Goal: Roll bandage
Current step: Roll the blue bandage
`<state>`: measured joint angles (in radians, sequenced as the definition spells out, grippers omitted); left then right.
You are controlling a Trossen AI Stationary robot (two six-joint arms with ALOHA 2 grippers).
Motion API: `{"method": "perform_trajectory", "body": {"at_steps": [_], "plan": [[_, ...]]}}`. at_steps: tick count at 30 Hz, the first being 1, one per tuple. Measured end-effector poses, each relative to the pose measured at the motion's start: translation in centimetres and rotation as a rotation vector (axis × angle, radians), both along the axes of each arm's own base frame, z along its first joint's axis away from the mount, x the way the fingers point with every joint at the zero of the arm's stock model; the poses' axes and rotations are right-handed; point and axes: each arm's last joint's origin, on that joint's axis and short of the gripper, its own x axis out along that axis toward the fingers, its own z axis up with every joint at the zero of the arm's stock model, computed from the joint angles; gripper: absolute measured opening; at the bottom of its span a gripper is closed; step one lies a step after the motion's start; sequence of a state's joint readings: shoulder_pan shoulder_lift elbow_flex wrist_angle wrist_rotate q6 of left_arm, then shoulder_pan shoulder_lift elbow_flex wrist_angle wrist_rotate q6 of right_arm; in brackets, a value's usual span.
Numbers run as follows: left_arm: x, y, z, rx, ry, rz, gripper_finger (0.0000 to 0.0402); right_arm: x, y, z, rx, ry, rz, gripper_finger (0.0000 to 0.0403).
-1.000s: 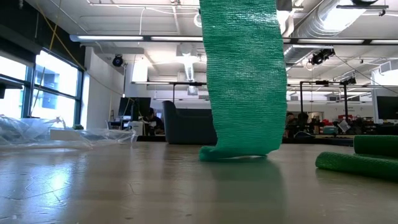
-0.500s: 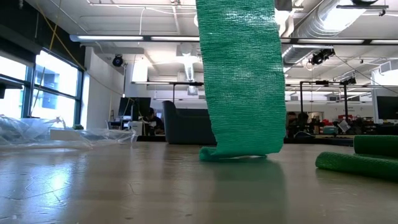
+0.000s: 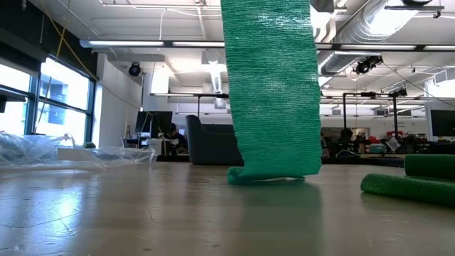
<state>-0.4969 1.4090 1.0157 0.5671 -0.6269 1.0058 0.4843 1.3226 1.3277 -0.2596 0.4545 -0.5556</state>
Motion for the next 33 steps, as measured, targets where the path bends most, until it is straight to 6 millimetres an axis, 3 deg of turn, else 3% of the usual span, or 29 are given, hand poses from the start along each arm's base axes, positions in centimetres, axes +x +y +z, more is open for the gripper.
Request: {"method": "perform_trajectory", "body": {"at_steps": [6,13,19,23,27,33], "plan": [[-0.1,0.1,0.0,-0.035,0.000,0.044,0.0006,0.0,-0.3,-0.1,-0.026,0.001,-0.082,0.0014],[-1.4,0.1,1.2,-0.049,-0.031,0.097,0.0004,-1.0,-0.9,-0.1,0.017,0.008,-0.297,0.0120],[-3.4,0.5,3.3,-0.046,-0.086,0.087,0.0004,-1.4,-1.6,-1.7,0.182,0.160,-0.298,0.0187],[-4.6,0.7,4.6,-0.040,-0.117,0.078,0.0004,-0.6,-2.4,-4.7,0.284,0.295,-0.195,0.0194],[-5.3,1.2,5.8,-0.061,-0.147,0.079,0.0004,0.0,-3.0,-8.5,0.340,0.317,-0.180,0.0194],[-5.1,1.7,5.3,-0.100,-0.102,0.138,0.0003,-0.7,-3.1,-14.5,0.498,0.397,-0.197,0.0194]]}}
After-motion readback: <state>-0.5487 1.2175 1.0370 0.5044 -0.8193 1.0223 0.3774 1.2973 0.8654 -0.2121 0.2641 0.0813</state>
